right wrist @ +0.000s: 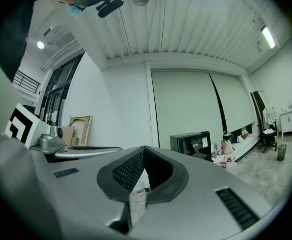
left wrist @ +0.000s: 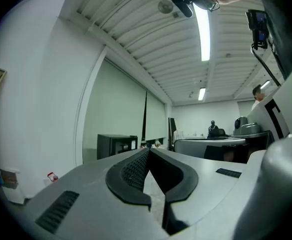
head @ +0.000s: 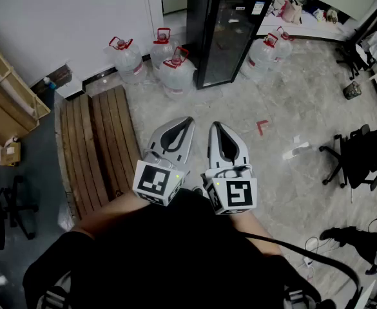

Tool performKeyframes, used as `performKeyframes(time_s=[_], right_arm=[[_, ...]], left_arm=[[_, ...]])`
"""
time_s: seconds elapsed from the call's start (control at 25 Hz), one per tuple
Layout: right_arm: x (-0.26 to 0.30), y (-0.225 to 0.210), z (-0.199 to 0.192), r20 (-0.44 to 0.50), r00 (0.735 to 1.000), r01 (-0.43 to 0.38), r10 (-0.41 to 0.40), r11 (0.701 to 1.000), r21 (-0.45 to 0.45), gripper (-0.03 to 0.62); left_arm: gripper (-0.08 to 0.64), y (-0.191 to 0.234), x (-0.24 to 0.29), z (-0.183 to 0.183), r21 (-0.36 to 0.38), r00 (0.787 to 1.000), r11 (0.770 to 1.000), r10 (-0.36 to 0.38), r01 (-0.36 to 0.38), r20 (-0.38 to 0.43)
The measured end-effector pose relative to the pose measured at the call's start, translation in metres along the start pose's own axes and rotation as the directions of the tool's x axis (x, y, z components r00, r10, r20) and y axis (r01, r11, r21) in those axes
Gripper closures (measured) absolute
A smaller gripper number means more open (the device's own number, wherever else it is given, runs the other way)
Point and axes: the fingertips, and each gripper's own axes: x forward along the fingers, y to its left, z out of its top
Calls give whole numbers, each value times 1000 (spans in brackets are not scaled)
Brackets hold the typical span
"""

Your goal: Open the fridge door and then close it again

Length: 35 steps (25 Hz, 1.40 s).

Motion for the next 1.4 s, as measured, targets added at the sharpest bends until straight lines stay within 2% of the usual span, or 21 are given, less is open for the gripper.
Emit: performKeyframes(time_s=[0.24, 0.36, 0.56, 0.8, 1.0, 1.16, 1.4], right_arm=[[17, 14, 3, 34, 999, -11, 10, 1000, 18, 577], [29, 20, -6, -1, 1000, 15, -15, 1000, -3, 577], [49, 34, -16, -17, 998, 61, -61, 998, 14, 577], [89, 29, -30, -47, 995, 90, -88, 995, 35, 577], [144, -8, -48, -62, 994, 96, -93, 995, 42, 577], [208, -46, -58, -81, 995, 70, -65, 995, 65, 577], [308, -140, -55, -99, 994, 48, -40, 995, 83, 577]], left_arm=[[552, 17, 0, -7, -20, 1000, 1000, -9, 9, -11], [552, 31, -1, -10, -23, 1000, 999, -31, 31, -6], [552, 57, -4, -20, -24, 998, 998, -59, 59, -17], [552, 94, 15, -37, -63, 997, 996, -69, 66, -39], [552, 124, 69, -55, -68, 996, 996, -60, 56, -60], [552, 158, 133, -67, -71, 995, 997, -34, 27, -91], [552, 189, 261, -62, -98, 993, 994, -56, 46, -102]])
